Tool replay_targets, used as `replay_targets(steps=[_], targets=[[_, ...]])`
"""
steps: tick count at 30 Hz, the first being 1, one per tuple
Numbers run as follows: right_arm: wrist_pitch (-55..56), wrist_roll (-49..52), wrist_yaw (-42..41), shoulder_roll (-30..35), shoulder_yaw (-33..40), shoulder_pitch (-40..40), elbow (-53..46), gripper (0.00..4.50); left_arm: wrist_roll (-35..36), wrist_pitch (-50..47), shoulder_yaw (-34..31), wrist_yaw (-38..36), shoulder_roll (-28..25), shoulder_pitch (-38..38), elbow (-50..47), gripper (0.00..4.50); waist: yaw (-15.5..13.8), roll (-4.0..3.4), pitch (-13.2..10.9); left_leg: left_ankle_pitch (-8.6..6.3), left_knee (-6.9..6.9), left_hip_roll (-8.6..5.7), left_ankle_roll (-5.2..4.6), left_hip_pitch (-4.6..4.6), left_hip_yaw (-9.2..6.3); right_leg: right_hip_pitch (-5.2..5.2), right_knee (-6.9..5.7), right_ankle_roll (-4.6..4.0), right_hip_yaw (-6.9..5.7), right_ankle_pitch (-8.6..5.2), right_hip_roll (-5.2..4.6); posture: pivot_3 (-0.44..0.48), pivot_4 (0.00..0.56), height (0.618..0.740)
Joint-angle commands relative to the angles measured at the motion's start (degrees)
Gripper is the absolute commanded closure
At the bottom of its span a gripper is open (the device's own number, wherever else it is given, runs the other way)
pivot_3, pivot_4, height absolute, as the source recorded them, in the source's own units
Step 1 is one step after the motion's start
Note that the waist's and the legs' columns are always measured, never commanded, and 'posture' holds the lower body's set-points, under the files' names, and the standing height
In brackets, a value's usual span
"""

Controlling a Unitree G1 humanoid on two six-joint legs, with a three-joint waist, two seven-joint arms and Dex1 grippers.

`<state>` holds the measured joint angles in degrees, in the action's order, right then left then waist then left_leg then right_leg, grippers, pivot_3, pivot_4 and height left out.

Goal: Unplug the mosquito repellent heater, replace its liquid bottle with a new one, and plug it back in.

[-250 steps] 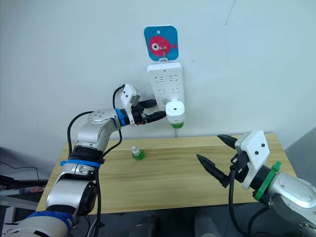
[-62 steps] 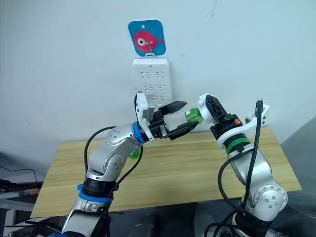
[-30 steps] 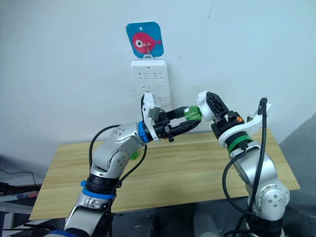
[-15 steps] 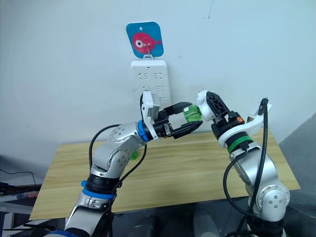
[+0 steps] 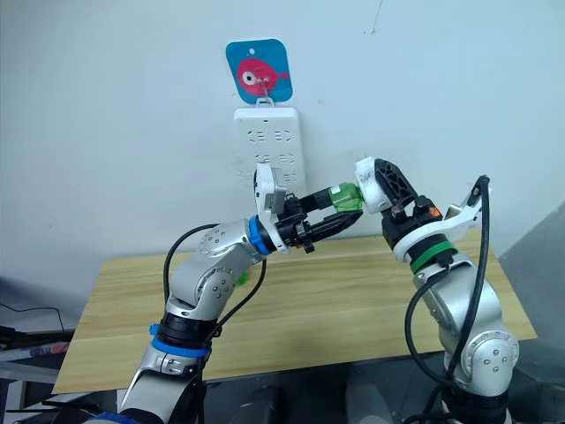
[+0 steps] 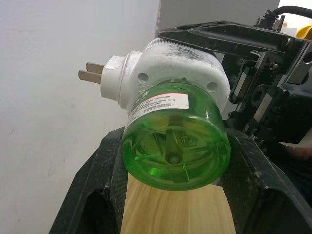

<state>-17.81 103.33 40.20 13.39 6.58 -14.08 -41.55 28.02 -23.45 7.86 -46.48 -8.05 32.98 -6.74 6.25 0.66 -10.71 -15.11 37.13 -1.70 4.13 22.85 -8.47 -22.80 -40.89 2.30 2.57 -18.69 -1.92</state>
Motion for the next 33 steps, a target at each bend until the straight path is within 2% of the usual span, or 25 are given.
replay_targets(steps=[1, 7, 9, 12, 15, 19, 23, 26, 33], targets=[[0.6, 1.6, -0.7, 0.5, -0.5, 0.3, -2.8, 1.52, 0.7, 1.6, -0.7, 0.9, 0.7, 1.1, -2.7, 2.22, 0.0, 0.00, 0.0, 0.00, 0.00, 0.00, 0.00, 0.00, 0.00, 0.00, 0.00, 0.00, 0.00, 0.00, 0.00, -0.093, 0.134, 0.732], [0.9, 3.0, -0.4, 1.0, -0.4, 1.0, -3.1, 1.52, -0.3, 3.1, -0.5, -0.4, -0.2, 1.0, -1.8, 2.22, 0.0, 0.00, 0.0, 0.00, 0.02, 0.00, 0.00, 0.00, 0.00, 0.02, 0.00, 0.00, 0.00, 0.00, 0.00, -0.097, 0.133, 0.732], [1.3, 4.0, -0.5, 1.6, 0.4, 1.4, -3.2, 0.78, -0.2, 3.2, -0.6, -1.8, -1.3, 1.0, -1.1, 2.22, 0.0, 0.01, 0.0, 0.00, 0.02, 0.00, 0.00, -0.01, 0.00, 0.02, 0.00, 0.00, 0.00, 0.00, 0.00, -0.097, 0.134, 0.732], [0.2, 7.0, -2.3, 4.4, 2.6, 2.5, -2.6, 0.00, -0.3, 4.1, -0.6, -4.9, -3.9, 0.8, 0.0, 2.22, 0.0, 0.00, 0.1, 0.00, 0.02, 0.00, 0.00, -0.01, 0.01, 0.04, 0.00, 0.00, 0.00, 0.00, 0.00, -0.095, 0.137, 0.732], [-4.5, 9.6, -7.8, 9.4, 5.9, 5.2, 0.1, 0.00, -0.6, 5.4, -0.4, -9.4, -7.8, 0.5, 1.4, 2.22, 0.0, 0.00, 0.1, 0.00, 0.03, 0.00, -0.01, -0.05, -0.01, 0.13, 0.03, 0.00, -0.04, 0.00, 0.00, -0.089, 0.140, 0.732], [-16.2, 9.7, -19.3, 20.5, 11.4, 9.9, 11.4, 0.00, -2.2, 8.8, -0.3, -14.8, -12.5, 0.2, 4.9, 2.22, -0.5, 0.01, 0.0, -0.06, 0.00, 0.00, -0.12, -0.32, 0.00, 0.47, 0.14, 0.00, -0.08, 0.00, 0.02, -0.068, 0.149, 0.732], [-27.5, 9.6, -30.6, 30.9, 11.6, 11.2, 21.0, 0.00, -3.1, 11.2, 0.3, -18.8, -15.6, -1.2, 6.2, 2.22, -1.2, 0.01, 0.0, -0.16, 0.00, -0.01, -0.31, -0.47, 0.13, 0.56, 0.15, -0.01, 0.02, 0.00, 0.02, -0.059, 0.151, 0.732], [-34.0, 9.7, -36.1, 35.1, 9.5, 9.7, 25.2, 0.00, -4.2, 13.9, 1.0, -21.9, -17.4, -2.9, 5.7, 2.22, -1.3, 0.02, 0.0, -0.17, -0.01, 0.19, -0.34, -0.49, 0.35, 0.57, 0.15, -0.01, 0.02, 0.00, 0.11, -0.040, 0.155, 0.732], [-46.5, 9.7, -49.4, 37.0, 4.6, 4.1, 28.4, 0.00, -3.2, 14.2, 1.8, -25.7, -20.0, -6.5, 0.6, 2.22, -1.7, 0.06, 0.0, -0.18, 0.06, 0.38, -0.36, -0.43, 0.66, 0.58, 0.17, -0.01, 0.00, 0.00, 0.15, -0.018, 0.162, 0.732]])
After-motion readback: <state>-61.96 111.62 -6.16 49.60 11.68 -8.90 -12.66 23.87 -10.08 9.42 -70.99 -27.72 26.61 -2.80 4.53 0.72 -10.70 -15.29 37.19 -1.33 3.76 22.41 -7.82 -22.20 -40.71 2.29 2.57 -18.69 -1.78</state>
